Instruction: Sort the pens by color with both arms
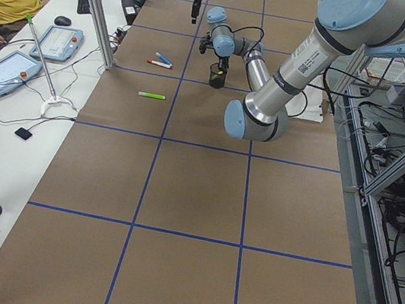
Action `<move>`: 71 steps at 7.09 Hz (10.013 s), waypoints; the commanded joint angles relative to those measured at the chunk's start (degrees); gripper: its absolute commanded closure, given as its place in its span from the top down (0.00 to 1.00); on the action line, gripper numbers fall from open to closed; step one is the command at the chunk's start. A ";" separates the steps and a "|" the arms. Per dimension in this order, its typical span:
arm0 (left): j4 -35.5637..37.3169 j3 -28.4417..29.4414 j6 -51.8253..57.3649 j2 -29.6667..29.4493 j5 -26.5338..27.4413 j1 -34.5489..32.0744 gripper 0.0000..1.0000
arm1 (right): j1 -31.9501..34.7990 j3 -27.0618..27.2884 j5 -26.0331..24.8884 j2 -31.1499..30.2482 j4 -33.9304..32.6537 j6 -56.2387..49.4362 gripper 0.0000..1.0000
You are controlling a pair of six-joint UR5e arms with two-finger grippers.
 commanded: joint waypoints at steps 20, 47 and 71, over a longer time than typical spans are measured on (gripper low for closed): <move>-2.09 -14.16 -2.47 8.98 8.04 -18.47 0.00 | 0.00 0.92 -0.27 0.16 0.18 0.28 1.00; 12.13 -11.52 56.13 22.04 3.02 -41.17 0.99 | 19.01 11.65 6.72 -24.92 0.26 -34.23 1.00; 12.85 -10.29 71.71 43.96 -6.24 -57.23 0.99 | 39.72 0.66 9.14 -38.33 0.88 -57.46 1.00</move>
